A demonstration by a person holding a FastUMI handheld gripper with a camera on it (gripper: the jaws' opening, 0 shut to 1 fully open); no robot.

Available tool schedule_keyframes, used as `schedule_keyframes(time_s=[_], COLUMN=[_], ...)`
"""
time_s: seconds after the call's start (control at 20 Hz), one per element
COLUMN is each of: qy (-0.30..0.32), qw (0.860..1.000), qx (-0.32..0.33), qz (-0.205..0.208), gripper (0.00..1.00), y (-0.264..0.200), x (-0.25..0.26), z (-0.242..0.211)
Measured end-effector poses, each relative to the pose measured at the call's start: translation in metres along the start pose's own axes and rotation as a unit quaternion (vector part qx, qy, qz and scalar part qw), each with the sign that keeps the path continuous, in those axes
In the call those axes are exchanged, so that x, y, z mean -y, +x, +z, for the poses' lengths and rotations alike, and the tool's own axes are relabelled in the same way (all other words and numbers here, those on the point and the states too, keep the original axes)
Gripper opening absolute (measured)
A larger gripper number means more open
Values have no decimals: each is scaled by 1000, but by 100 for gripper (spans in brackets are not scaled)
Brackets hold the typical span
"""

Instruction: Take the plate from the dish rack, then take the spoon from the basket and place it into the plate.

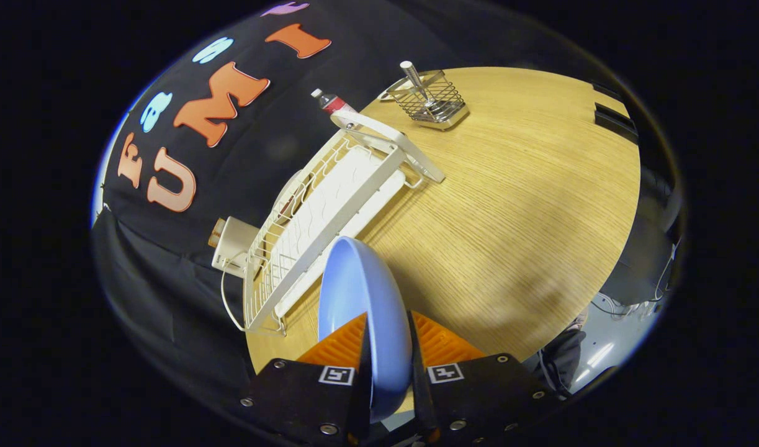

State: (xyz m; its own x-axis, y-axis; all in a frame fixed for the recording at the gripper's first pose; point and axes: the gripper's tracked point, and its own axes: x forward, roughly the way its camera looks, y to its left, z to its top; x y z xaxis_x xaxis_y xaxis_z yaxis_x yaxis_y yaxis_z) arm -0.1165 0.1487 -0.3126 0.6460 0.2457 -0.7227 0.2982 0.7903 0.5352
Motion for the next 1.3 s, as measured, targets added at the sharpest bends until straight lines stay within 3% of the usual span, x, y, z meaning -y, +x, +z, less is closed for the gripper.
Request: schedule_keyframes(time_s=[0.05,0.2,0.3,0.35,0.55,0.85,1.3], qy=[1,-5,-19,-29,-81,-152,-246], qw=[1000,1000,1000,999,994,981,943], qx=[-4,0,13,22,58,99,204], qz=[-4,-13,-20,-25,-47,-73,-92], gripper=[38,55,64,75,94,99,99], y=[1,-1,-6,-8,-25,-35,-39], x=[4,8,14,15,24,28,27], z=[-1,8,25,37,83,149,253])
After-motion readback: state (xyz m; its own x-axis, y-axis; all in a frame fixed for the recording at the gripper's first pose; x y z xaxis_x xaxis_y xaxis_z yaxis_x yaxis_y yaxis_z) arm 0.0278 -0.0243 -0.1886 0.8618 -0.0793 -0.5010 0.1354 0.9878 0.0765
